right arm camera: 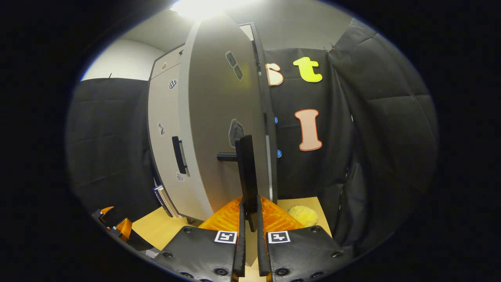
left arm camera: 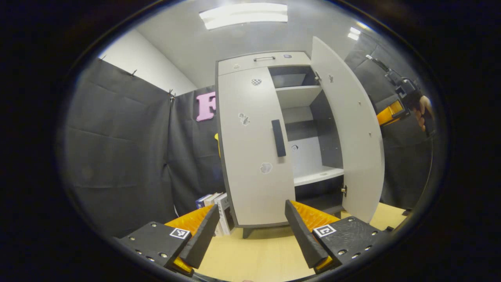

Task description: Open the right door of the double-door shoe cabinet with the right hand, and open the left door with the left hand.

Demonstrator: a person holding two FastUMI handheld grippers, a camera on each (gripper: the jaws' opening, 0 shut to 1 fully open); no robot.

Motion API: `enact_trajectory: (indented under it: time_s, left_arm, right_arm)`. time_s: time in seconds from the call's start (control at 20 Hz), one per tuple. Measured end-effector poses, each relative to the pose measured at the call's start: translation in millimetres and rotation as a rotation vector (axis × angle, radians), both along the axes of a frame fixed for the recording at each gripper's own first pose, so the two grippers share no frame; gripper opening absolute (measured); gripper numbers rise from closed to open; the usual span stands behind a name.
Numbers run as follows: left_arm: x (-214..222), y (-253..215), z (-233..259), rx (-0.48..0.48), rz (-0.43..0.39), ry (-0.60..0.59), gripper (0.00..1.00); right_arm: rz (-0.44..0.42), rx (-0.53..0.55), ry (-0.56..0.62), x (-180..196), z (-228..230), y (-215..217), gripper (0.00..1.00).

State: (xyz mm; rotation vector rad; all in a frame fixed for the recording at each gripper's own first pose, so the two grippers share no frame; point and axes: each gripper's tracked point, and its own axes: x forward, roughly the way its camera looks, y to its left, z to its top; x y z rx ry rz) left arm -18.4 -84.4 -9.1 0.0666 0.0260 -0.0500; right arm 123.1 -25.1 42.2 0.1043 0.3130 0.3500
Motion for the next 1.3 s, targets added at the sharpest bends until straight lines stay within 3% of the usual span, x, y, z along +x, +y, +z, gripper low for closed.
enact_trajectory:
  time_s: [0.15,0.25,0.4,0.45,0.65,0.85,0.95,1.1,1.3]
  left_arm:
    - [-5,-8,1,0.007,0.013,0.002,0.98]
    - [-10,-12,1,0.004,0.028,0.003,0.98]
    - [-16,-21,3,-0.003,0.053,0.009,1.00]
    - [-16,-23,3,-0.007,0.061,0.015,0.98]
    - [-12,-32,10,-0.006,0.082,0.034,0.98]
    - [5,-44,23,-0.004,0.077,0.035,1.00]
    - [21,-49,32,-0.009,0.066,0.025,0.98]
    - [47,-64,43,-0.026,0.030,0.017,0.98]
    - [93,-78,61,-0.037,-0.020,-0.012,0.99]
  right_arm:
    - [-0.032,-0.019,-0.011,6,-3,-24,0.14]
    - [-0.001,0.020,-0.005,6,-3,-24,0.14]
    - [0.017,0.054,-0.016,2,-4,-28,0.04]
    - [0.024,0.070,-0.020,4,-4,-27,0.10]
    - [0.053,0.105,-0.029,-15,-5,-34,0.10]
    - [0.023,0.090,-0.049,-34,-9,-62,0.14]
    - [-0.002,0.074,-0.067,-41,-8,-76,0.31]
    - [-0.079,0.002,-0.107,-48,-13,-101,0.99]
    - [-0.171,-0.051,-0.125,-66,-18,-125,0.98]
